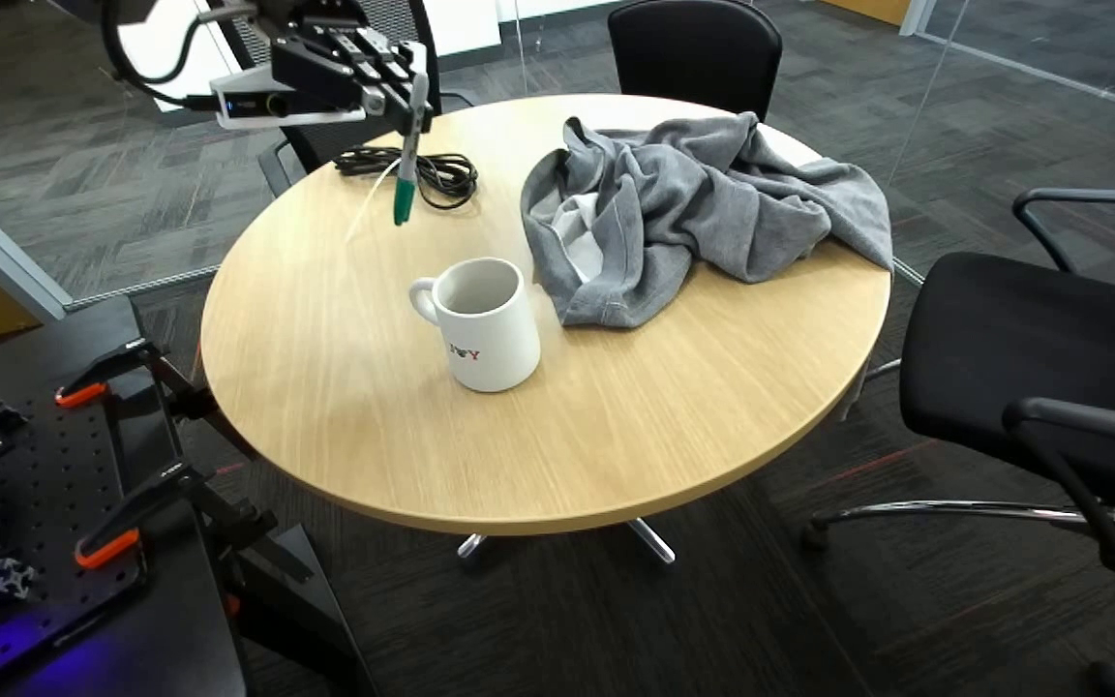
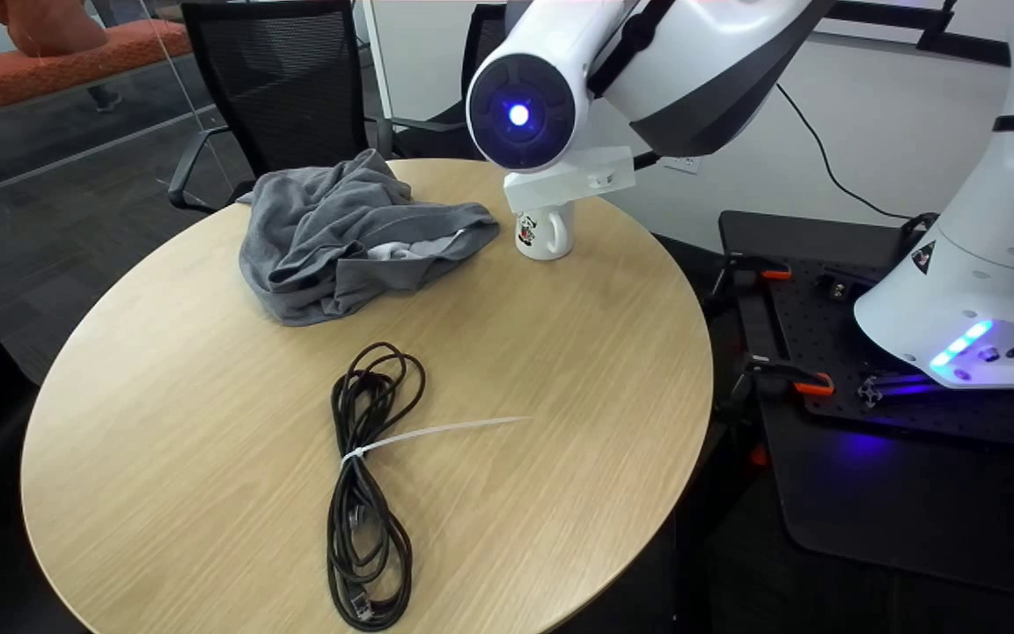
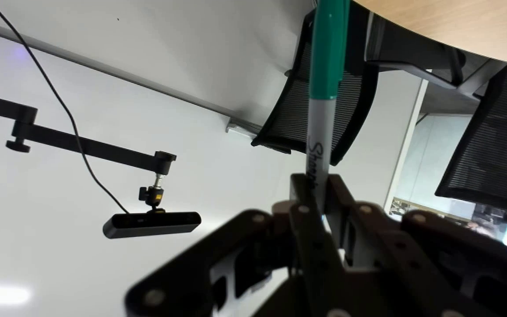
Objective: Put the green pen in the white mug
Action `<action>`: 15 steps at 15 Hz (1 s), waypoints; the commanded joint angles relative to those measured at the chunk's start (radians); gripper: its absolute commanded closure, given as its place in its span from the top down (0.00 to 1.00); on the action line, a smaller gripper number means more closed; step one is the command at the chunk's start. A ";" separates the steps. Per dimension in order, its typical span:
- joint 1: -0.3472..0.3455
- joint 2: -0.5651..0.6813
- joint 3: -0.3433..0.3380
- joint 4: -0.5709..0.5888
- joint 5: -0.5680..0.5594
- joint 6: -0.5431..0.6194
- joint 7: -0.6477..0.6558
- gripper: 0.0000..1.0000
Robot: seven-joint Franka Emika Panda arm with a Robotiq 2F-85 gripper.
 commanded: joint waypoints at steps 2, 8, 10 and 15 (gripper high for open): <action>-0.023 0.019 0.002 0.002 0.044 -0.025 0.039 0.03; -0.040 0.040 -0.007 0.000 0.040 -0.003 0.062 0.03; -0.045 0.047 -0.011 -0.001 0.019 0.011 0.084 0.03; -0.066 0.060 -0.019 -0.005 -0.062 0.057 0.139 0.03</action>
